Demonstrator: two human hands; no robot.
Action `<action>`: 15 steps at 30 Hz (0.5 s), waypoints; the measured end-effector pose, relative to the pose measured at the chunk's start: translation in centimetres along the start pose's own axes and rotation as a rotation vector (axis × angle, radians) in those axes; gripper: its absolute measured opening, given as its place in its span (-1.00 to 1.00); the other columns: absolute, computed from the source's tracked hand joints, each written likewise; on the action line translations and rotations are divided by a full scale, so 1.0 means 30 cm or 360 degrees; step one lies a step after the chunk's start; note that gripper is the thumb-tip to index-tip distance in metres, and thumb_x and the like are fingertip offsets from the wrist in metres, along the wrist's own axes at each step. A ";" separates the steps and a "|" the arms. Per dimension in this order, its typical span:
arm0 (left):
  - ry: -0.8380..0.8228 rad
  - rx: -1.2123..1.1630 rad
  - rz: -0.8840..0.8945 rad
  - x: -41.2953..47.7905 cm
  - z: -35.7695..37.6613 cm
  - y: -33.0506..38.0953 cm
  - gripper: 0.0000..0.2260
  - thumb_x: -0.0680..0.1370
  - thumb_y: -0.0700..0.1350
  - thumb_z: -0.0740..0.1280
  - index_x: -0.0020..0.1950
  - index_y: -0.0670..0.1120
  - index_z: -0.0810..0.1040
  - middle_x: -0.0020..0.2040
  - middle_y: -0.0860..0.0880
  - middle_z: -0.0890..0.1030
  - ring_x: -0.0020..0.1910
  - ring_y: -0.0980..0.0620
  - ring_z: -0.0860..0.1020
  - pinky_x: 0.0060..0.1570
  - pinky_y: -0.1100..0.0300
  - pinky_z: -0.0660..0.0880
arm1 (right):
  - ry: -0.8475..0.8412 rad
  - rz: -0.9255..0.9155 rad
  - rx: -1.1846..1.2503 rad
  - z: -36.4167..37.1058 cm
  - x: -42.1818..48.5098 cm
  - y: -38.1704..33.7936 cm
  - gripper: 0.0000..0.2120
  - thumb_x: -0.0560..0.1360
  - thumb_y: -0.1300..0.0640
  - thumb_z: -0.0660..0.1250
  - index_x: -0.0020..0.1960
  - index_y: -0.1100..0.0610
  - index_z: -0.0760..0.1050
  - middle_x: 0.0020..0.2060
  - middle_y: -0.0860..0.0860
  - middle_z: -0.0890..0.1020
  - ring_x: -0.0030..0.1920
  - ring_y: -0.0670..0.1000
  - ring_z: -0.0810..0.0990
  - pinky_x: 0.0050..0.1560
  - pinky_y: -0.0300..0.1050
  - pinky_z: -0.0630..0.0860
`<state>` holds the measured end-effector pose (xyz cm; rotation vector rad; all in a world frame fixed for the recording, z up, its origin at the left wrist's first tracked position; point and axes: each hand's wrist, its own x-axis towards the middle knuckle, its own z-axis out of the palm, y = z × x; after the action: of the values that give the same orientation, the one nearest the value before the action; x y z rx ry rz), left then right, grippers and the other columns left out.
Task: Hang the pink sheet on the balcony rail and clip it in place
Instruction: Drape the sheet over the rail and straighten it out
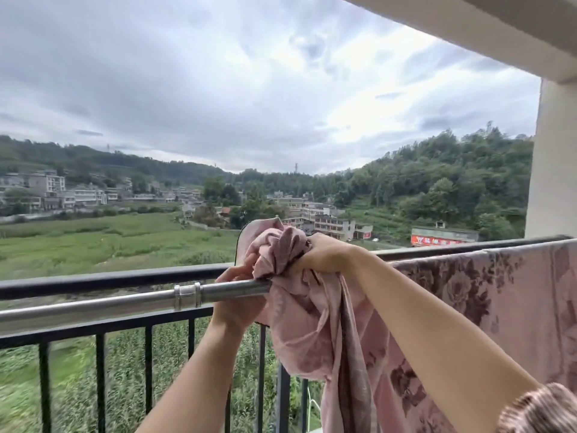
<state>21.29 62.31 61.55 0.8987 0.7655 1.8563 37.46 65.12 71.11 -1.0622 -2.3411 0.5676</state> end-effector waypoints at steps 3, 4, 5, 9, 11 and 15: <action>0.0011 0.0188 0.0069 -0.025 -0.037 -0.014 -0.72 0.66 -0.24 -0.01 0.08 -0.13 0.49 -0.10 -0.03 0.64 -0.14 0.03 0.67 -0.33 0.25 0.58 | 0.0274 -0.0049 0.0103 -0.020 0.001 0.045 -0.86 0.32 0.18 0.51 -0.13 0.04 0.65 -0.15 -0.01 0.69 -0.05 0.00 0.64 0.07 -0.10 0.57; -0.0036 0.0283 -0.0009 -0.039 -0.064 -0.017 -0.71 0.67 -0.24 -0.03 0.10 -0.15 0.49 -0.04 -0.08 0.61 0.00 -0.07 0.63 -0.27 0.22 0.59 | 0.0409 -0.0038 0.0232 -0.040 -0.015 0.059 -0.83 0.31 0.18 0.52 -0.10 0.06 0.66 -0.13 0.00 0.70 -0.04 0.01 0.65 0.09 -0.08 0.57; -0.0066 0.0395 -0.0121 -0.051 -0.088 -0.015 -0.73 0.66 -0.26 0.00 0.11 -0.17 0.49 0.01 -0.10 0.60 0.11 -0.12 0.57 -0.17 0.18 0.58 | 0.0568 -0.0038 0.0400 -0.069 -0.033 0.071 -0.83 0.29 0.18 0.54 -0.12 0.06 0.67 -0.14 -0.01 0.71 -0.06 0.00 0.66 0.05 -0.09 0.58; -0.0630 0.1271 -0.0657 -0.136 -0.128 -0.022 -0.77 0.59 -0.22 0.22 0.21 -0.04 0.52 0.21 -0.07 0.59 0.14 -0.02 0.57 0.19 0.00 0.50 | 0.1196 -0.0180 0.0894 -0.219 -0.099 0.058 -0.85 0.29 0.16 0.56 -0.18 0.05 0.64 -0.31 -0.13 0.67 -0.34 -0.23 0.61 -0.29 -0.36 0.49; -0.0951 0.1509 -0.0664 -0.187 -0.085 0.016 -0.77 0.59 -0.17 0.26 0.23 0.00 0.55 0.19 0.00 0.62 0.15 0.03 0.59 0.19 0.04 0.52 | 0.1377 -0.0265 0.0994 -0.268 -0.089 0.029 -0.83 0.35 0.14 0.52 -0.07 0.07 0.62 -0.25 -0.10 0.66 -0.33 -0.22 0.61 -0.31 -0.36 0.47; -0.0914 0.0991 -0.0141 -0.228 0.099 0.169 -0.76 0.56 -0.22 0.27 0.19 -0.06 0.57 0.16 -0.03 0.64 0.13 0.01 0.61 0.13 0.09 0.55 | 0.1461 -0.0372 0.1059 -0.296 -0.008 -0.063 -0.91 0.42 0.05 0.46 -0.14 0.02 0.56 -0.22 -0.11 0.65 -0.24 -0.19 0.62 -0.21 -0.30 0.52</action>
<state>23.63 54.48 65.39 1.6648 0.9985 1.1776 41.84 65.23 79.08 -0.5355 -1.2965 0.5465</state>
